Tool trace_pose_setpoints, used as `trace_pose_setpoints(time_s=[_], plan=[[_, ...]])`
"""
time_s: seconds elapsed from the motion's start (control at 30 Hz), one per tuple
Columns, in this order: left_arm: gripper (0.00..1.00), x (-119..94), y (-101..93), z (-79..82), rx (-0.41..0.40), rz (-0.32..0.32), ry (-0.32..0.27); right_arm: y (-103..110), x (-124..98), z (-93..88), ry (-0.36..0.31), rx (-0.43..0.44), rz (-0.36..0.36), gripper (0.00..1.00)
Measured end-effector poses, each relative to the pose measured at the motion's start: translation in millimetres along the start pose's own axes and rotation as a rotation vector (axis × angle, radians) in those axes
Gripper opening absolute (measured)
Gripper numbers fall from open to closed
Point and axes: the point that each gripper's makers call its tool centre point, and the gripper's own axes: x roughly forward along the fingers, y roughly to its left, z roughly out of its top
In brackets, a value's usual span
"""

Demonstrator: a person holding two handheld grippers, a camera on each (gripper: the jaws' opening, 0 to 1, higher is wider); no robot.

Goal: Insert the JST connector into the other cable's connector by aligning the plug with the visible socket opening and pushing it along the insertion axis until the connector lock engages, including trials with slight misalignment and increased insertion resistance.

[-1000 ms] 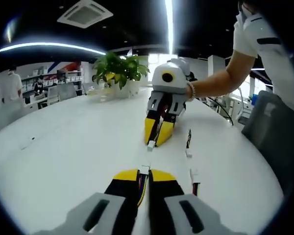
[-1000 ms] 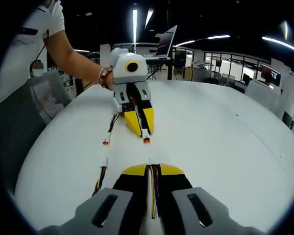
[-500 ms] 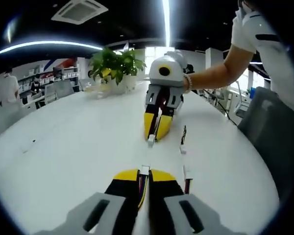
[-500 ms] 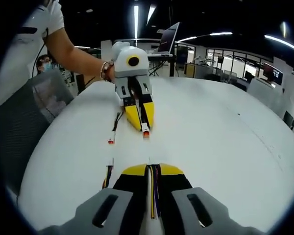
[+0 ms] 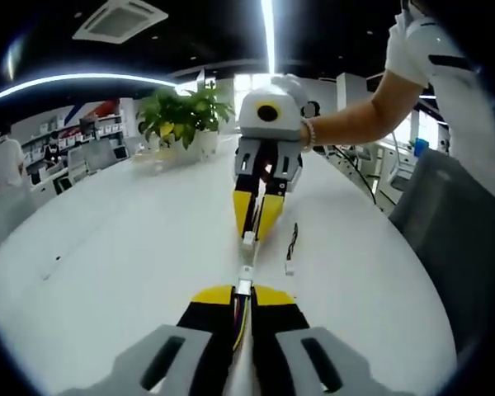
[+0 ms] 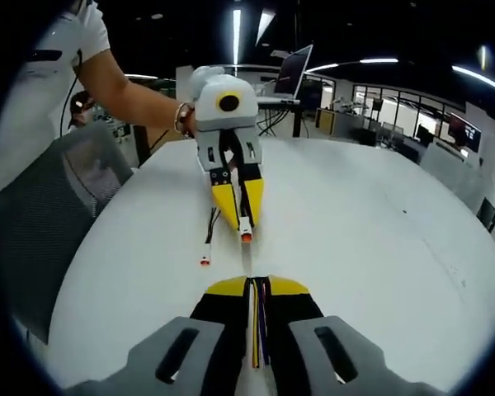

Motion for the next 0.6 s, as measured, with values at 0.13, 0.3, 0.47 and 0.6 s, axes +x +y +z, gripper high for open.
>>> trace_pose_setpoints(time_s=[0.13, 0.3, 0.47, 0.6], plan=[[0.0, -1, -1.7, 2.5, 0.001, -0.005, -0.005, 1, 2, 3.8, -0.006, -0.009, 0.007, 0.04], [0.0, -1, -3.0, 2.5, 0.003, -0.007, -0.001, 4, 6, 8.4, -0.014, -0.016, 0.017, 0.04], [0.0, 1, -3.8, 5.3, 0.004, -0.007, -0.006, 7, 12, 12.1, -0.019, -0.022, 0.025, 0.04], [0.0, 3, -4.8, 7.6, 0.004, -0.008, -0.007, 9, 14, 14.9, -0.024, -0.029, 0.032, 0.04]])
